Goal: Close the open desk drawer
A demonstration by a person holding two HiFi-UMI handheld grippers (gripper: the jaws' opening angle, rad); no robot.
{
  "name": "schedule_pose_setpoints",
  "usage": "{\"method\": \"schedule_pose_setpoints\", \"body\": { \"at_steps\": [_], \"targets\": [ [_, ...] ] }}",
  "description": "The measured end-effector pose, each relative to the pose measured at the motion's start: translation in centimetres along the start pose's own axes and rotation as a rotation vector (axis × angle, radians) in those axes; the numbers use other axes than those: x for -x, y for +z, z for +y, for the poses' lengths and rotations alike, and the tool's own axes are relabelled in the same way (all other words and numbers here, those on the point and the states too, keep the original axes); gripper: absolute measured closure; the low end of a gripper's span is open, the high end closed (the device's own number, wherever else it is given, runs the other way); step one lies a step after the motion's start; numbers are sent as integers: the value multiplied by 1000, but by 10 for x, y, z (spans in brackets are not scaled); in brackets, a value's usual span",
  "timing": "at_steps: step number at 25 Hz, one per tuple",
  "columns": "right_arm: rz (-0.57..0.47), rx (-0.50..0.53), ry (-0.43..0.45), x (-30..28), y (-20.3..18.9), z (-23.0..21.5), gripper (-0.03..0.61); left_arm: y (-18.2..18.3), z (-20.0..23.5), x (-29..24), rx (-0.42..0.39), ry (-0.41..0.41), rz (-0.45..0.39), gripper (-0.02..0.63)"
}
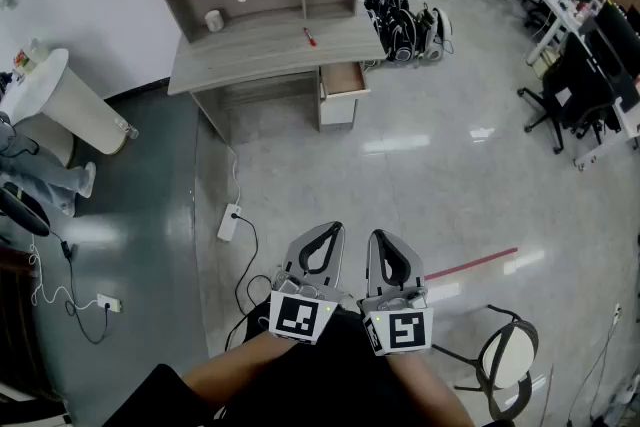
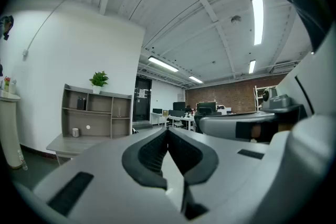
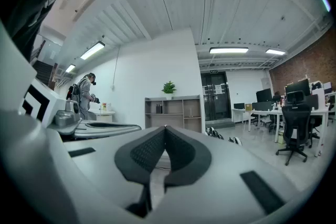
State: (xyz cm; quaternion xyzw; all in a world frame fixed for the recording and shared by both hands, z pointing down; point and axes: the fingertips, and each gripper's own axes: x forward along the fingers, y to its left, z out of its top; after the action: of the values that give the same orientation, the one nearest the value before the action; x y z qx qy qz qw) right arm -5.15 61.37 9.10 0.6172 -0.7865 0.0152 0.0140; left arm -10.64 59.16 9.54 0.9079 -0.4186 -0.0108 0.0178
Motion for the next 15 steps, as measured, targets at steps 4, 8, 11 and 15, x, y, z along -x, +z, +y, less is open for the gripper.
{"method": "schedule_pose_setpoints", "body": {
  "at_steps": [4, 8, 11, 15],
  "targets": [
    [-32, -11, 11, 6, 3, -12, 563, 0, -6, -7, 27, 15, -15, 601],
    [-44, 36, -7, 21, 1, -29, 563, -8, 2, -1, 37, 35, -21, 601],
    [-31, 30, -7, 24, -7, -40, 561, -20, 19, 4, 9, 78, 18, 601],
    [-10, 5, -17, 28, -16, -58, 561, -32, 17, -6, 1, 70, 57, 601]
  ]
}}
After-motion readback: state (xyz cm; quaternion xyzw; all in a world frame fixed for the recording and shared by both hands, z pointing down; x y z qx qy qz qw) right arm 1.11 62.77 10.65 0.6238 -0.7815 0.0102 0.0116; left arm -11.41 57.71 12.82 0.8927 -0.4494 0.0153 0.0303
